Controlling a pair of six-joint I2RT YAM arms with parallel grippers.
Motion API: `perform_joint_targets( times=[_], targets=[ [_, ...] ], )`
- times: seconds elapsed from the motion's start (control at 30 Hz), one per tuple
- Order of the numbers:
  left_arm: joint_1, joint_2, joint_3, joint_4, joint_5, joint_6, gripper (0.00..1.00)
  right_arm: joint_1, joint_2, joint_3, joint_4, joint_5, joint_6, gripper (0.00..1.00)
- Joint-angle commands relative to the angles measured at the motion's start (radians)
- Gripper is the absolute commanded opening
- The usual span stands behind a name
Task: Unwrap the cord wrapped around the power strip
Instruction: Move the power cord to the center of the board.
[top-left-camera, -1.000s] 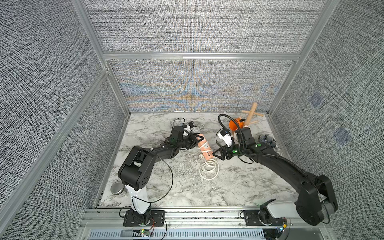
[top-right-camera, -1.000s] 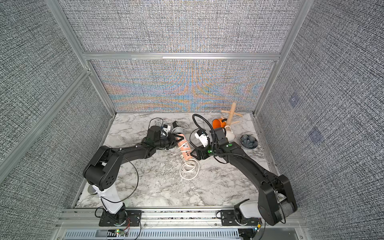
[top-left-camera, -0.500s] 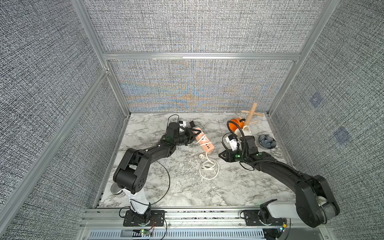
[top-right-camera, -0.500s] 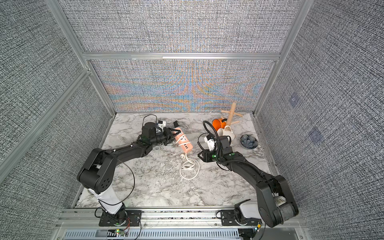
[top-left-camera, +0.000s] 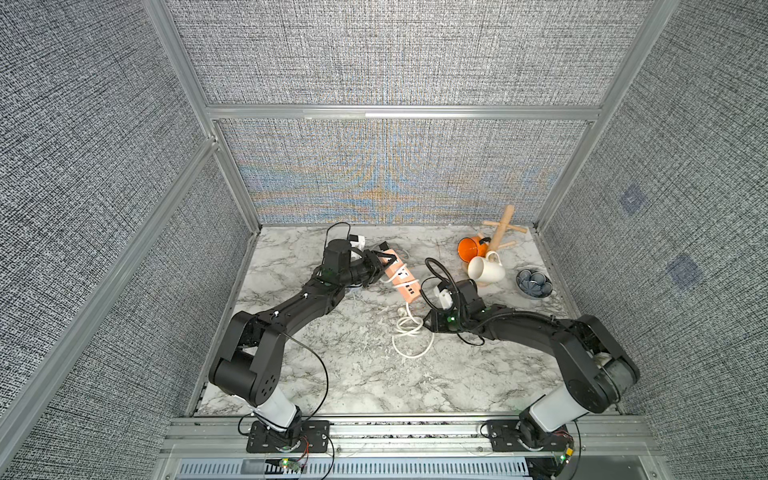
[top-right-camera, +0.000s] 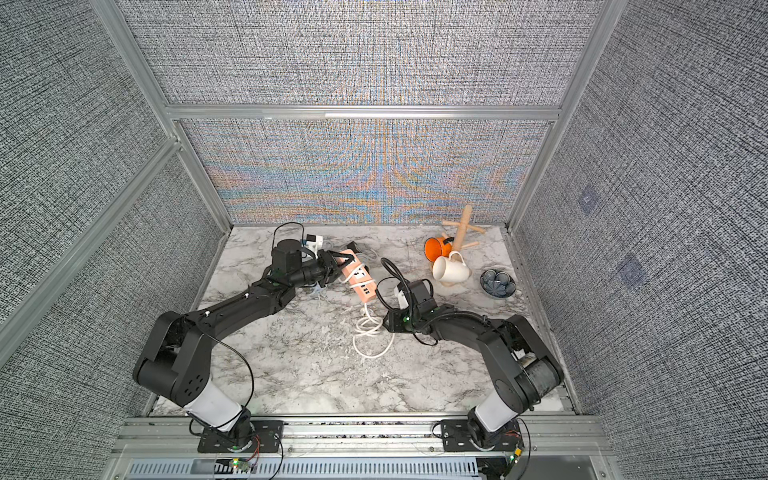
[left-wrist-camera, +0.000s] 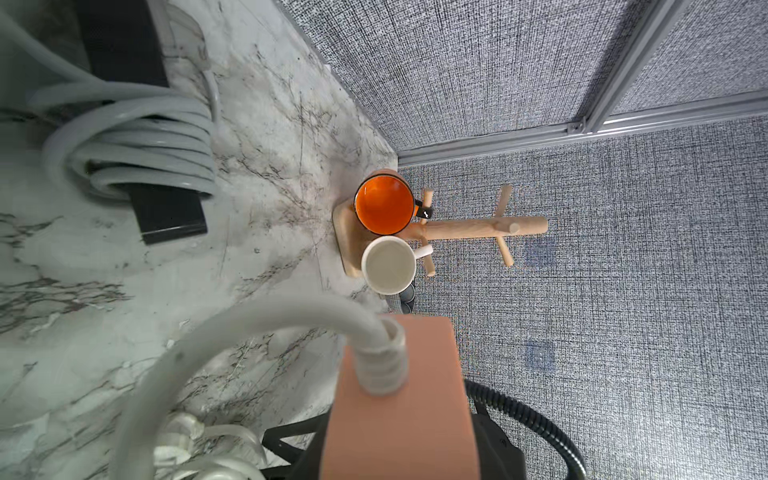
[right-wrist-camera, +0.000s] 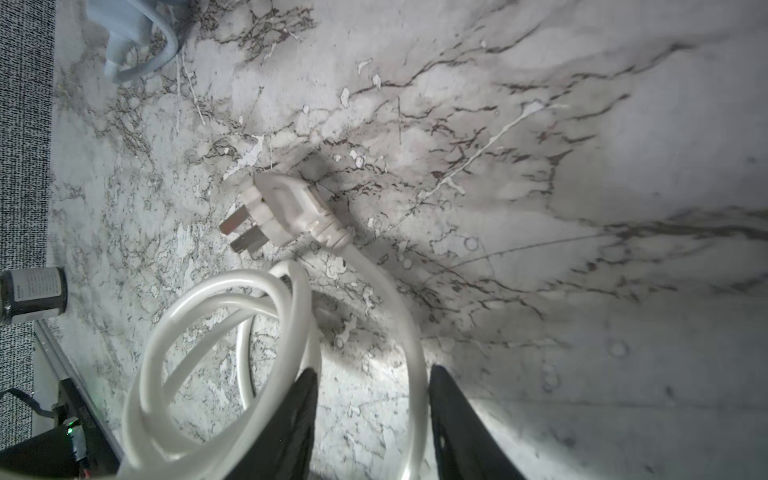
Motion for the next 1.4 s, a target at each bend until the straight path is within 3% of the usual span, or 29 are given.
perform_joint_targets(
  times=[0.0,0.13,0.23,0.4,0.5,0.73,0.97,1.37],
  targets=[
    [0.013,-0.019,-0.002,0.06,0.004,-0.012,0.0,0.017,0.036,0.017,0.036,0.045,0.034,0.47],
    [0.032,-0.033,-0.01,0.059,0.004,-0.013,0.0,0.023,0.065,0.017,0.037,0.048,0.051,0.46],
    [0.039,-0.038,-0.018,0.066,-0.001,-0.016,0.0,0.028,0.072,0.017,0.033,0.054,0.053,0.4],
    [0.067,-0.045,-0.034,0.073,0.002,-0.015,0.0,0.029,0.051,0.042,-0.002,0.079,0.04,0.08],
    [0.117,-0.071,-0.048,0.071,0.016,-0.006,0.0,0.021,0.017,0.065,-0.053,0.105,0.023,0.0],
    [0.283,-0.179,-0.021,-0.082,0.059,0.081,0.0,-0.036,-0.144,0.033,-0.154,0.153,0.018,0.0],
    [0.449,-0.27,-0.033,-0.1,0.102,0.055,0.0,-0.131,-0.312,-0.113,-0.237,0.181,0.03,0.0],
    [0.803,-0.429,-0.065,-0.186,0.149,0.046,0.0,-0.339,-0.384,-0.315,-0.19,0.155,0.008,0.0]
  ],
)
